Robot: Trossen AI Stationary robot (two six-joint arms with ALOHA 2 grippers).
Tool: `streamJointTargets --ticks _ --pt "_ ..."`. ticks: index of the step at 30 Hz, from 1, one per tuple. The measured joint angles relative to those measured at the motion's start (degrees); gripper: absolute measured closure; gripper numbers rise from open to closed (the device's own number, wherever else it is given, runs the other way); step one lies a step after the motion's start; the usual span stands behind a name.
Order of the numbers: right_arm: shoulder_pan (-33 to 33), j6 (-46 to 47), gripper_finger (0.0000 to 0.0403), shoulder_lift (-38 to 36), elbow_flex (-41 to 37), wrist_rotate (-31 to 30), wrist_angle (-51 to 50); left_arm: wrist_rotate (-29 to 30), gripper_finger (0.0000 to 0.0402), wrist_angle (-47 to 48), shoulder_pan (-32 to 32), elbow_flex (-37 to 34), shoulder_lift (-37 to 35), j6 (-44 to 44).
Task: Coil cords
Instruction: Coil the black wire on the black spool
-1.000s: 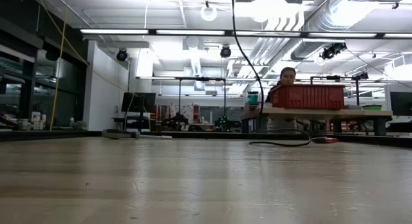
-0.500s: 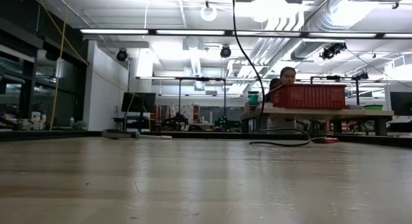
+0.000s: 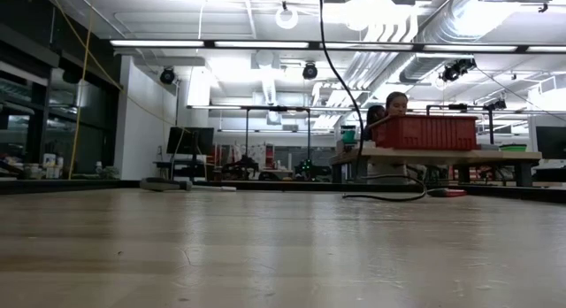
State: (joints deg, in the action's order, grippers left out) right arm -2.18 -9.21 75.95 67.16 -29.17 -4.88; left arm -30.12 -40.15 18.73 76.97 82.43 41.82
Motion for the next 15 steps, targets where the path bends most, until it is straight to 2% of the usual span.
streamJointTargets --ticks 4,9,15 --pt "0.5 1.1 0.0293 1.4 -0.1 0.3 -0.1 0.5 0.0401 0.0 0.0 0.0 0.0 -0.2" --pt "-0.4 5.5 0.0387 1.1 -0.1 -0.2 -0.2 0.7 0.0401 0.0 0.1 0.0 0.0 -0.5" --pt "-3.6 9.1 0.0399 -2.3 -0.1 -3.2 -1.7 0.1 0.0401 0.8 1.9 0.0 -0.4 -0.1"
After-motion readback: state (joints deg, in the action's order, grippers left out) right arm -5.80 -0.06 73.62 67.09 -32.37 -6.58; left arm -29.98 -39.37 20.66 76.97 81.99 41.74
